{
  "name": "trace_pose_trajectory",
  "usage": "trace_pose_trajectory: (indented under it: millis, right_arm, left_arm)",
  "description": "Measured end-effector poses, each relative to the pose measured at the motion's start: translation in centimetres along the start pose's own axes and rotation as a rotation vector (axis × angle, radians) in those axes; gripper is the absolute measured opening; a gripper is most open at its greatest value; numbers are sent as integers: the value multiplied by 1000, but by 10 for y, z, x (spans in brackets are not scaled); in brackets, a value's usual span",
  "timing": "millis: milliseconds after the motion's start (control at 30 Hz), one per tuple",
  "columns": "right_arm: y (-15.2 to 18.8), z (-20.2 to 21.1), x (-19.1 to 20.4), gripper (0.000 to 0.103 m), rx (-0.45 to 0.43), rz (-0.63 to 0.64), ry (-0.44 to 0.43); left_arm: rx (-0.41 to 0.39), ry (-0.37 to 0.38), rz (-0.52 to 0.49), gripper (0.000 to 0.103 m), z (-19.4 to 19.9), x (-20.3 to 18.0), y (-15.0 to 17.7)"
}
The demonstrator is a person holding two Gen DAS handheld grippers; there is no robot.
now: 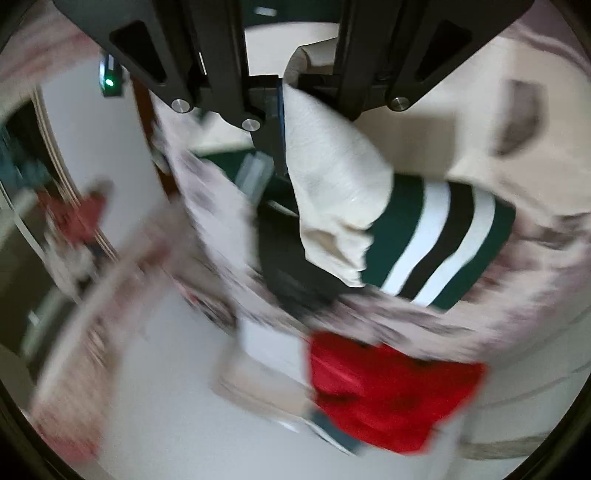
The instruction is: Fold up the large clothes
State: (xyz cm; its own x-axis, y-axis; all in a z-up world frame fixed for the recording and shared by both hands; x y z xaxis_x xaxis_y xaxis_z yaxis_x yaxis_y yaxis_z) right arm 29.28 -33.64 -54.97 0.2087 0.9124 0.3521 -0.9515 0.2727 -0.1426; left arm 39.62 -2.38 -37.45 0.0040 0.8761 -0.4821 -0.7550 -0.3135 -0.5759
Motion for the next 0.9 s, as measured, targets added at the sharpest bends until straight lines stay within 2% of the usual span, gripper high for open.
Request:
trace_pose_trajectory:
  millis: [100,200,300,333,400,433,467,533,667,767,833,900]
  right_arm:
    - [8,15,-47,84,-5,-61,21]
    - [5,25,-88,84,-13,-121,40]
    - [6,37,-127,84,-16,-170,49]
    - [6,40,-138,84,-14,-182,49]
    - [7,48,-159,84,-13,-212,31]
    - [6,50,-166,84,-17,-227,17]
    - [3,57,-174,84,-27,-251,-15]
    - [-6,64,-181,84,-46,-283,-71]
    - [-36,76,-167,87,-74,-289,-167]
    - [-67,78,-128,88,-74,-211,-216]
    - [-80,74,-95,89,-58,-145,-236]
    - [-93,57,-51,90,-2,-47,-221]
  left_arm:
    - [146,29,-114,2,-67,-66,42]
    - [311,2,-280,3,-134,-108,93]
    - [429,-53,-425,5,-173,-125,141]
    - [446,-66,-452,9,-180,-125,151]
    - [455,-59,-456,16,-181,-123,157]
    - [459,-47,-445,30,-178,-122,157]
    - [463,-34,-432,55,-175,-124,155]
    - [462,-14,-404,88,-162,-125,147]
    - [429,-29,-354,89,-142,-122,133]
    - [370,-109,-309,89,-111,-91,117]
    - [304,-208,-271,89,-88,-58,106]
    - [253,-376,-257,89,-72,-14,97]
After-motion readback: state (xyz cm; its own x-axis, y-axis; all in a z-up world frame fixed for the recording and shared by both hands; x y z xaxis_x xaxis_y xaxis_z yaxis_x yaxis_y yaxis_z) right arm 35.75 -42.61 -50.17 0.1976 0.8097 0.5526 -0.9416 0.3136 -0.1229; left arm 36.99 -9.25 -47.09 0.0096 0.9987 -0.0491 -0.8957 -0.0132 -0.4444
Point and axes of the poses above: each gripper's, at about its wrist camera, not at the fingertips, and z roughly against the way its jaws point, x to its left, y to its underside, the point moved 4 cm from there along -z, roughly the way its jaws point, and after that the axes turned 7 degrees about z, right-handed, at the moved point
